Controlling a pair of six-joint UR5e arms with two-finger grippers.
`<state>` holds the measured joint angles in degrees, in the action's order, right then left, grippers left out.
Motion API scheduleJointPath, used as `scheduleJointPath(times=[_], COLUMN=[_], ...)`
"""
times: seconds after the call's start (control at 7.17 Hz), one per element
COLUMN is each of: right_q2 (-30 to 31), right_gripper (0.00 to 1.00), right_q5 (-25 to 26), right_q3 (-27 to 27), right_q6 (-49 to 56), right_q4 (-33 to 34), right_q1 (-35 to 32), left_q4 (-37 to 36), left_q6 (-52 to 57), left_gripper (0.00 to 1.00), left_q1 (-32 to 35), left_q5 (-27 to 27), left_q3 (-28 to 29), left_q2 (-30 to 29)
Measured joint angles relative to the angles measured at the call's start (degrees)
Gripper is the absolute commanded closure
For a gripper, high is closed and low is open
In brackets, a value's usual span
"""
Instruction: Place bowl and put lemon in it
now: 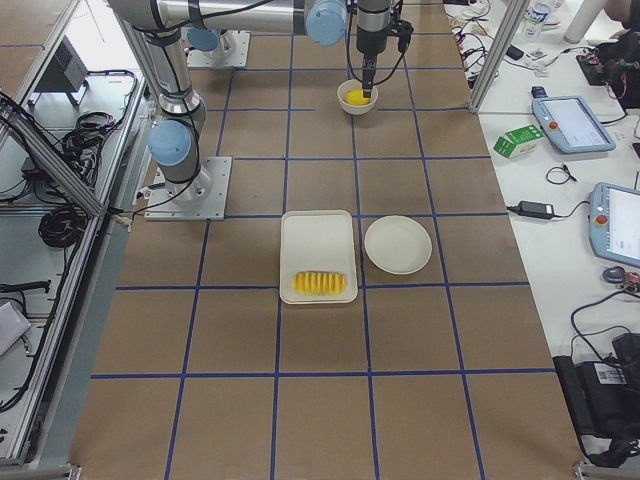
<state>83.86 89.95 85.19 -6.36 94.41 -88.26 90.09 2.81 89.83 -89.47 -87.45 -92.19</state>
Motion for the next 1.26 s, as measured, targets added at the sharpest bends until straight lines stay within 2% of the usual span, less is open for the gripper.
scheduleJointPath(times=[0.42, 0.7, 1.26], right_q2=[0.1, 0.7, 4.1], right_gripper=[0.00, 0.00, 0.00], right_q5=[-2.3, -1.8, -0.8], right_q3=[0.1, 0.0, 0.2], right_q6=[-1.5, -1.4, 0.1], right_q4=[-0.7, -1.1, -6.2], right_q1=[-3.5, -4.0, -3.8], left_q4=[-0.1, -0.3, -0.4], left_q6=[-0.1, 0.0, -0.1], left_gripper=[0.00, 0.00, 0.00], left_q1=[0.0, 0.0, 0.0], left_q5=[0.0, 0.0, 0.0], left_q3=[0.1, 0.1, -0.1], left_q2=[-0.1, -0.2, 0.4])
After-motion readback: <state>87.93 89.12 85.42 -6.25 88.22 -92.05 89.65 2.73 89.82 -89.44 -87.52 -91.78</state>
